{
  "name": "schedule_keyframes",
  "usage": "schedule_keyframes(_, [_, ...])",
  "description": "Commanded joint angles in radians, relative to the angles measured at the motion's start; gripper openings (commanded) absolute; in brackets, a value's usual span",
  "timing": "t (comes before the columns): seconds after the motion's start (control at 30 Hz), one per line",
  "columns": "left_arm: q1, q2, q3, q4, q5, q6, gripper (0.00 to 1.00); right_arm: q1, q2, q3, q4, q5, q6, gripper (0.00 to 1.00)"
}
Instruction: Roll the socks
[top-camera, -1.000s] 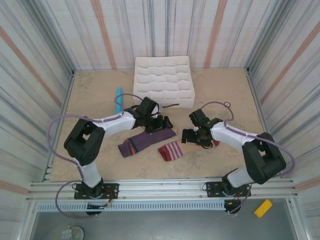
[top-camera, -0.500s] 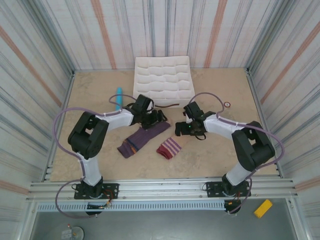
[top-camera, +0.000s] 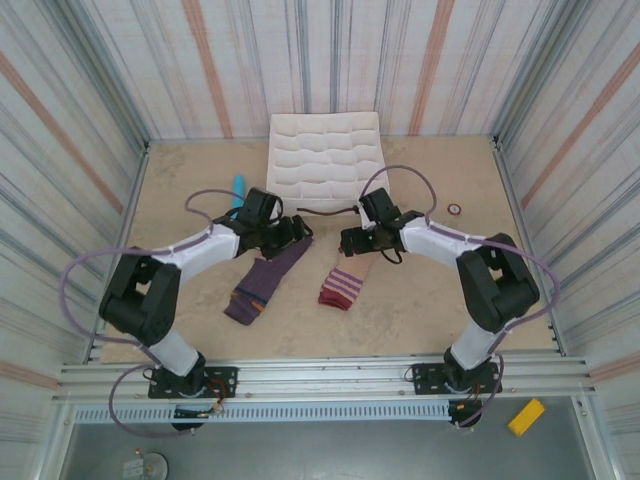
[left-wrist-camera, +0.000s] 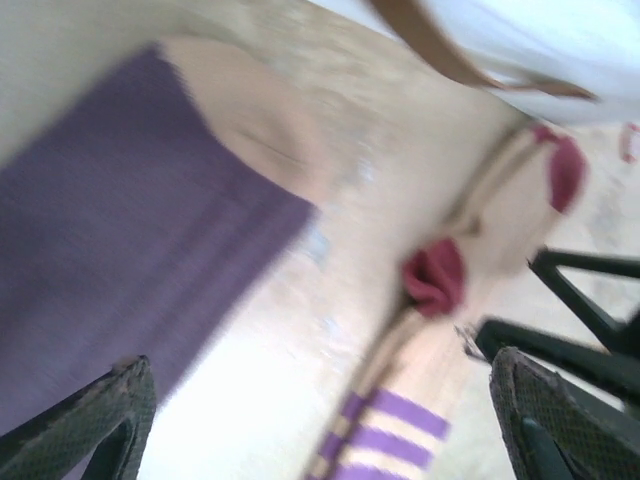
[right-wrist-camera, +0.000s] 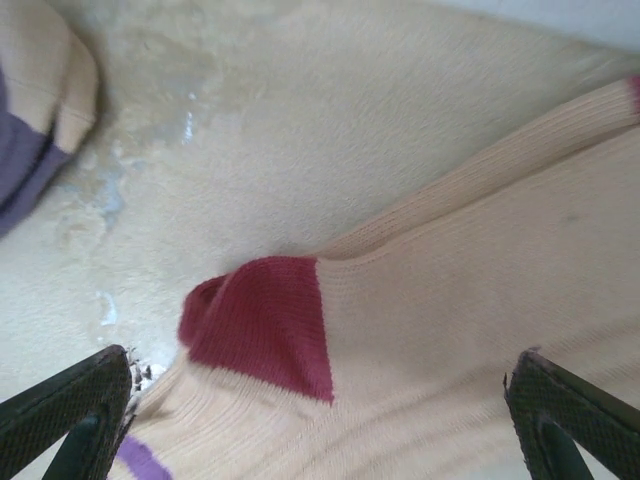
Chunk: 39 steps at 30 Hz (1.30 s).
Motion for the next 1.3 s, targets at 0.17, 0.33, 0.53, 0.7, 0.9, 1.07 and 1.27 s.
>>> schedule_keyframes(0.17, [-0.156,-0.226,-0.165,-0.024,-0.011,-0.206,0.89,0.121,-0.290,-0.112,-0.138,0.259,0.020,0.99])
schedule_keyframes(0.33, [-0.256,-0.288,-0.263,0.022,-0.061,-0.380,0.86,0.175,-0.436,-0.200,-0.209,0.275,0.082,0.99])
schedule_keyframes(0.53, [-0.367,-0.297,-0.366,0.133,-0.135,-0.626,0.76,0.253,-0.583,-0.345,-0.141,0.293,0.097,0.92])
schedule_keyframes(0.7, [-0.413,-0.249,-0.380,0.186,-0.167,-0.729,0.74,0.275,-0.666,-0.434,-0.060,0.233,0.092,0.74])
schedule_keyframes(0.9, [-0.418,-0.163,-0.385,0.281,-0.183,-0.790,0.73,0.333,-0.733,-0.510,0.005,0.203,0.050,0.71])
schedule_keyframes(1.07, [-0.418,-0.054,-0.345,0.344,-0.152,-0.805,0.69,0.368,-0.760,-0.558,0.030,0.226,0.043,0.70])
schedule_keyframes(1.27, [-0.415,0.038,-0.331,0.413,-0.142,-0.839,0.57,0.391,-0.774,-0.579,0.052,0.220,0.036,0.68])
